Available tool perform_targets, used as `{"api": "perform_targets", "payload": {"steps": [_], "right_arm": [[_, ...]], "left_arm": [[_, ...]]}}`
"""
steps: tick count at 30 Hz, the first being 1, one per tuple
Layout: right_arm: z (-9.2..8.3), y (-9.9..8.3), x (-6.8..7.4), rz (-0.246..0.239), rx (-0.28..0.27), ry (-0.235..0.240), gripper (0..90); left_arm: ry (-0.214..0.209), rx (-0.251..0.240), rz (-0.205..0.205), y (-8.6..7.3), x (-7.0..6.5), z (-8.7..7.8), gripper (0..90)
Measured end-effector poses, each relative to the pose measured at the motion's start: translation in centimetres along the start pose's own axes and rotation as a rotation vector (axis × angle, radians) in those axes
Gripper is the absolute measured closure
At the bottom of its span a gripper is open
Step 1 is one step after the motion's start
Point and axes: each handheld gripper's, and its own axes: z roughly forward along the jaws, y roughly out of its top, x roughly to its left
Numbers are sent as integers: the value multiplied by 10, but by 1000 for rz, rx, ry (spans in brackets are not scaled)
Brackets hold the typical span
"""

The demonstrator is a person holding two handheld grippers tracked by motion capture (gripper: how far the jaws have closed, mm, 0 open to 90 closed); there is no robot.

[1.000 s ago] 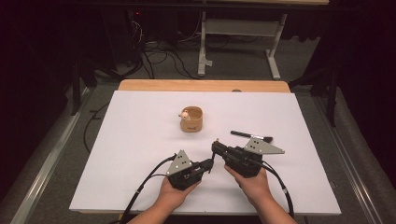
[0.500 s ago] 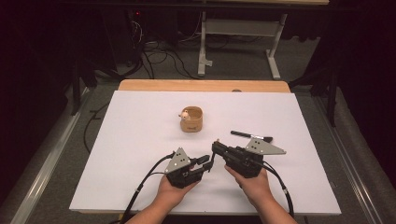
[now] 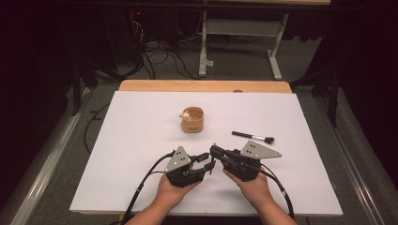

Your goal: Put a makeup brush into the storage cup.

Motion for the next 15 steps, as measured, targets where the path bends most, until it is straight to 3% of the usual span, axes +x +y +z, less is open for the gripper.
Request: {"api": "perform_targets", "payload": {"steps": [11,15], "right_arm": [[4,-2,3,-16,9,13,860],[4,-2,4,-9,9,19,860]], "left_arm": [[-23,-4,-21,2,1,0,606],[-26,-22,-14,3,0,-4,682]]}}
